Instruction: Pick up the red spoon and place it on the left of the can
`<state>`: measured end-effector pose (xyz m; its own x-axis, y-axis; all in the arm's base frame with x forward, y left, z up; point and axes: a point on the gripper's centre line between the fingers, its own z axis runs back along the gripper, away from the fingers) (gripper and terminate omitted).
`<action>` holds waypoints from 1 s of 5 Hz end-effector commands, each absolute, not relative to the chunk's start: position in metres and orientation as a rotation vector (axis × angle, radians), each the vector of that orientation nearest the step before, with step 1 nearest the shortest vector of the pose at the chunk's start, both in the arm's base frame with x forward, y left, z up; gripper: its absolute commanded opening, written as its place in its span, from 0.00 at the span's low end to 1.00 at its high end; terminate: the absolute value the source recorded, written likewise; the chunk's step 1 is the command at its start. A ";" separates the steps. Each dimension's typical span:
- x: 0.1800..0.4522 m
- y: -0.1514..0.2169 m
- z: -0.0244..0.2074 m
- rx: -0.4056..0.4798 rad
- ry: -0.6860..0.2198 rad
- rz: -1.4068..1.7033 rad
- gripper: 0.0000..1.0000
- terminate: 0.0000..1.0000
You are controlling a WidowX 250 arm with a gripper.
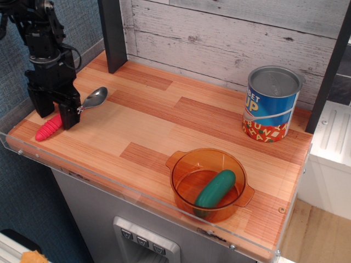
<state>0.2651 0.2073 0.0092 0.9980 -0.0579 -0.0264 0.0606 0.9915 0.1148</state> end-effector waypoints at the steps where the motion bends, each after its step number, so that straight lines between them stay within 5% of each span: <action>1: 0.268 0.207 0.013 0.139 -0.002 -0.052 0.00 0.00; 5: 0.283 0.165 0.062 0.091 -0.142 -0.026 0.00 0.00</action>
<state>0.2803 0.1587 0.0407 0.9958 -0.0177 0.0901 0.0133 0.9987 0.0491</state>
